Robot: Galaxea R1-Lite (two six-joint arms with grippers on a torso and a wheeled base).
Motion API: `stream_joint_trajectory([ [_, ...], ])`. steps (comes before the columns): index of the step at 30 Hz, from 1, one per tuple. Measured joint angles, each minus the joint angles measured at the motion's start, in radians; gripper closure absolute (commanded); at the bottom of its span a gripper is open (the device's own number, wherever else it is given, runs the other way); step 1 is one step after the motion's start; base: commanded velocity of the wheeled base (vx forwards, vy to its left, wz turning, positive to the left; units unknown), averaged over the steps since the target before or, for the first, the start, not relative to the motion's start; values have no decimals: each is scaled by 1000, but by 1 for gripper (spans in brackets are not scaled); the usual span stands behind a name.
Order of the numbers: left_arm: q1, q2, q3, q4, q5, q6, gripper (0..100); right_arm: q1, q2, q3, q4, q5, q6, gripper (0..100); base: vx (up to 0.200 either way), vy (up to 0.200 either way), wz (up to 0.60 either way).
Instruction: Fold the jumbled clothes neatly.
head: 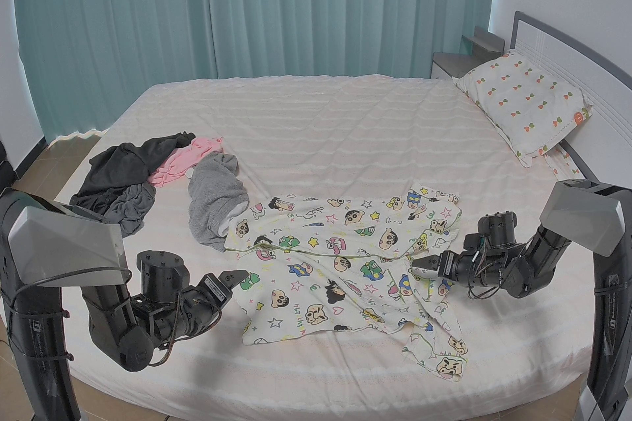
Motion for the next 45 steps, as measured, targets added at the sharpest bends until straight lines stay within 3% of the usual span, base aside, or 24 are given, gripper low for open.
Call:
stream_joint_trajectory([
  [5,0,9,7,-7,0,1,0,37,-36,62,-1,50,-8,0,0,0,0],
  [20,-1,15,10,-8,0,1,0,94,-92,159,-1,56,-87,0,0,0,0],
  [30,-1,19,9,-8,0,2,0,72,-138,153,-67,-43,-87,0,0,0,0],
  [45,-1,21,4,-10,0,2,0,-43,-157,160,-81,-39,-61,0,0,0,0],
])
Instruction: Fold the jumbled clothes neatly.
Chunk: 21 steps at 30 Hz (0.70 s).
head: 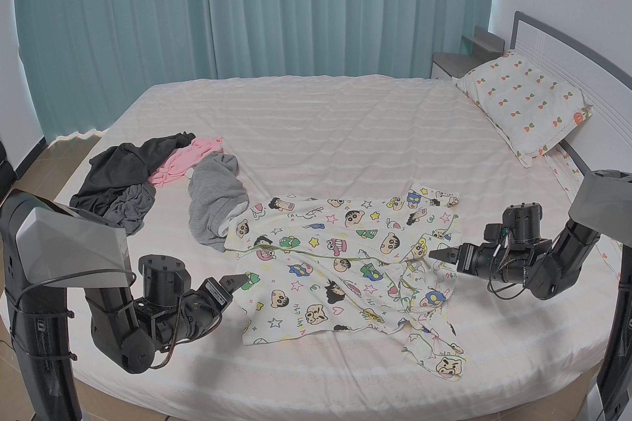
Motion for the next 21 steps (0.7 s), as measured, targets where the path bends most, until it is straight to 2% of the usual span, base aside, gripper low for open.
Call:
stream_joint_trajectory([
  [8,1,1,0,0,0,0,0,-49,46,24,4,29,15,0,0,0,0],
  [21,1,1,0,0,0,0,0,-78,101,25,6,28,8,0,0,0,0],
])
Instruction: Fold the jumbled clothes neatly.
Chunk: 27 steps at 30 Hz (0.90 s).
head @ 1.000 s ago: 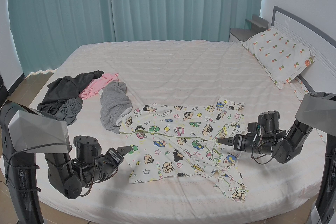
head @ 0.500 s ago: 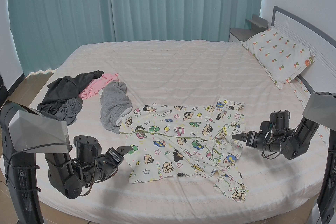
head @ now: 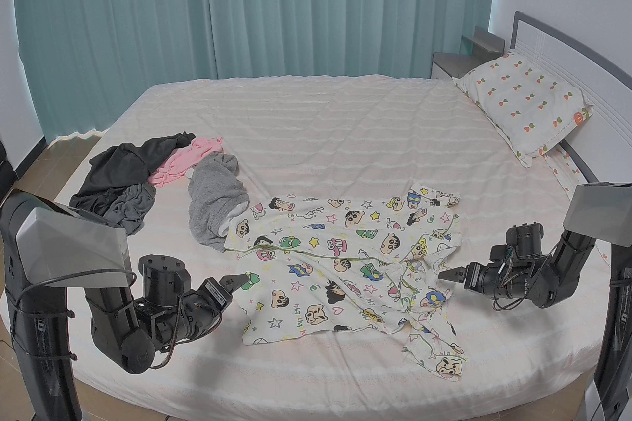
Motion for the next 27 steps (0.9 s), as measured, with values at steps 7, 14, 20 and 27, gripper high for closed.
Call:
stream_joint_trajectory([
  [7,-1,0,0,0,0,1,0,-12,24,-26,12,-1,-2,0,0,0,0],
  [14,-1,0,0,0,0,1,0,-6,38,-77,81,-2,-5,0,0,0,0],
  [20,0,0,0,0,0,1,0,6,50,-152,167,-2,-8,0,0,0,0],
  [27,-1,1,1,0,1,3,0,29,74,-237,218,0,-11,0,0,0,0],
])
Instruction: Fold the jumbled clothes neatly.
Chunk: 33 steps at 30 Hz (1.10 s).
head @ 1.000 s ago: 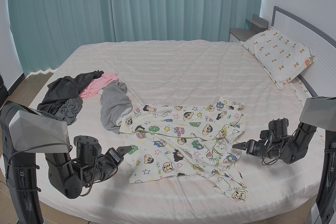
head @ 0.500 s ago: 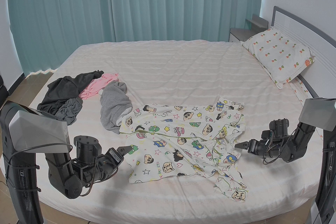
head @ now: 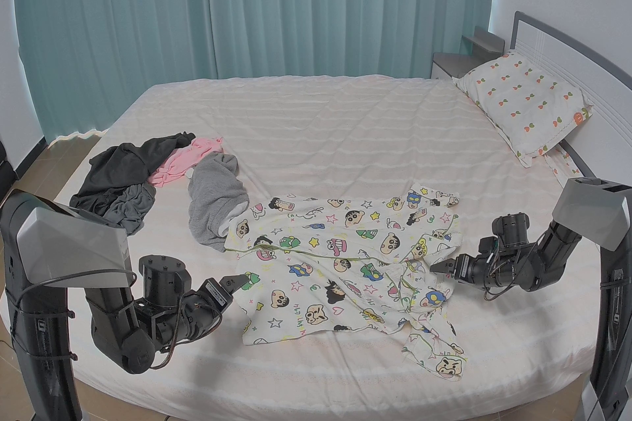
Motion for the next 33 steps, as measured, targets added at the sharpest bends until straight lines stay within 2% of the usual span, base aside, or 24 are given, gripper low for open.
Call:
stream_joint_trajectory([
  [1,0,0,1,0,0,0,0,3,4,-11,19,0,0,100,0,0,0],
  [19,0,0,3,0,1,0,0,-4,4,-11,38,-1,24,100,0,0,0],
  [25,0,0,2,0,2,0,0,-40,-53,28,1,-3,20,100,0,0,0],
  [29,0,0,2,0,3,0,0,-92,-86,41,-15,-5,-6,100,0,0,0],
  [33,0,3,1,0,5,1,0,-144,-103,48,-19,-6,-91,100,0,0,0],
])
